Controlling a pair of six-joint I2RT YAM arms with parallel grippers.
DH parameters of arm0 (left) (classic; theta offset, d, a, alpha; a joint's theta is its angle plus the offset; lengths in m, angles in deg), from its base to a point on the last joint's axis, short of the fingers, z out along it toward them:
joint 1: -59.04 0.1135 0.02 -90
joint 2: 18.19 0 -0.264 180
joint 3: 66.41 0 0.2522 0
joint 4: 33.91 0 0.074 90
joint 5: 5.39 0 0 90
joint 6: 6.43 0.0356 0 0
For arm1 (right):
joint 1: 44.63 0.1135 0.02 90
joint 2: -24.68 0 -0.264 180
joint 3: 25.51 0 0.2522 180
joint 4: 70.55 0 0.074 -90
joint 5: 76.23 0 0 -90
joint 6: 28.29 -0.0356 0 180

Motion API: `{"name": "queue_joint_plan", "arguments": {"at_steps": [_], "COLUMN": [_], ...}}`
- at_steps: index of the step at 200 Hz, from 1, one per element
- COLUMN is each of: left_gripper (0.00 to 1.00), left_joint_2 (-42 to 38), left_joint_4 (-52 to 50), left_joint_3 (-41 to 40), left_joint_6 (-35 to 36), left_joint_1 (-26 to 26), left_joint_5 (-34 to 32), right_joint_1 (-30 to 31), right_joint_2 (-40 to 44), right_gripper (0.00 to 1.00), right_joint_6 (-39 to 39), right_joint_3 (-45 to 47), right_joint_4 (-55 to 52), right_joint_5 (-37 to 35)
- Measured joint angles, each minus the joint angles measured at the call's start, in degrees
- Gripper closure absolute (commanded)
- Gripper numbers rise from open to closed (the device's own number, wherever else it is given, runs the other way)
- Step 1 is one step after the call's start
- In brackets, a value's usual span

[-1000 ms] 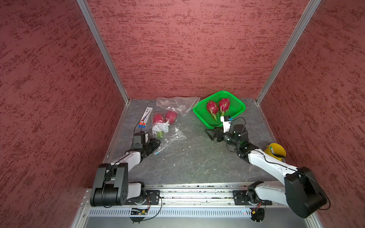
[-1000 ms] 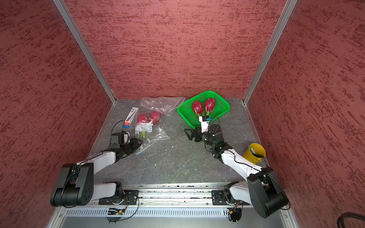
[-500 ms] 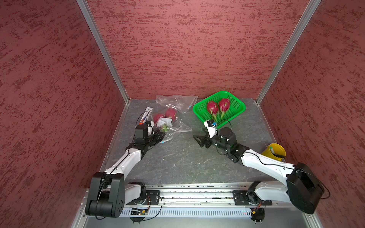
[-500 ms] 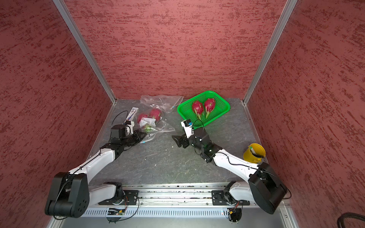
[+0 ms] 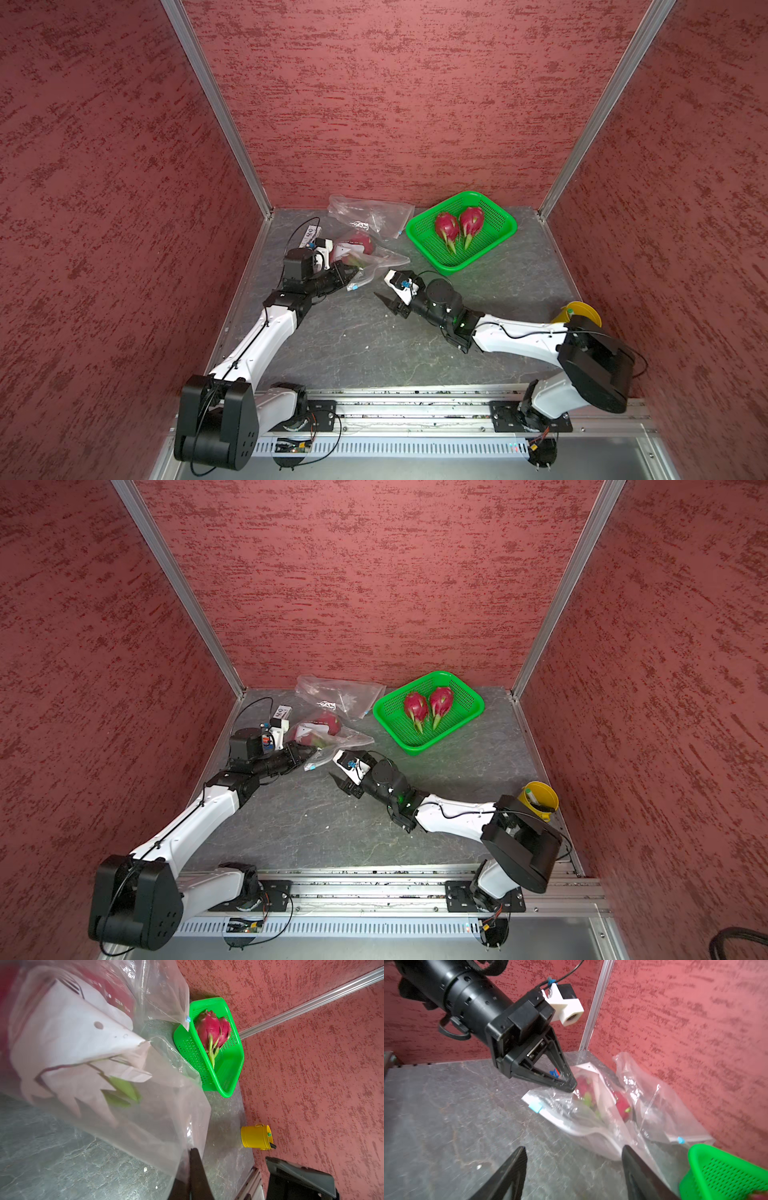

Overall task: Open the zip-top bag and take out the dragon fruit
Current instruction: Pick up the zipper food storage bag at the center of the board.

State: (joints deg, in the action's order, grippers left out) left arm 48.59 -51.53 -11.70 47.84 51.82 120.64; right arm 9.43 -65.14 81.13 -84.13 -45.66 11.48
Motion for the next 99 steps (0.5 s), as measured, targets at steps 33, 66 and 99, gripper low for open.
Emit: {"name": "queue_joint_plan", "arguments": {"at_steps": [33, 66, 99], "left_gripper": [1.0, 1.0, 1.0], "left_joint_2": [0.6, 1.3, 3.5], "left_joint_4": [0.0, 0.2, 1.4], "left_joint_3": [0.0, 0.0, 0.0], "left_joint_6": [-0.5, -0.9, -1.9], "left_joint_1": [-0.2, -0.2, -0.2], "left_joint_5": [1.6, 2.4, 3.7], "right_joint_1": [1.4, 2.8, 3.2], "right_joint_2": [-5.5, -9.2, -12.8], "right_gripper": [0.41, 0.43, 0.49], "right_joint_6": [6.6, 11.0, 13.0], "right_joint_3": [-1.7, -1.8, -4.5], "right_joint_4": [4.1, 6.4, 7.5], "right_joint_5": [-2.4, -3.5, -4.8]}}
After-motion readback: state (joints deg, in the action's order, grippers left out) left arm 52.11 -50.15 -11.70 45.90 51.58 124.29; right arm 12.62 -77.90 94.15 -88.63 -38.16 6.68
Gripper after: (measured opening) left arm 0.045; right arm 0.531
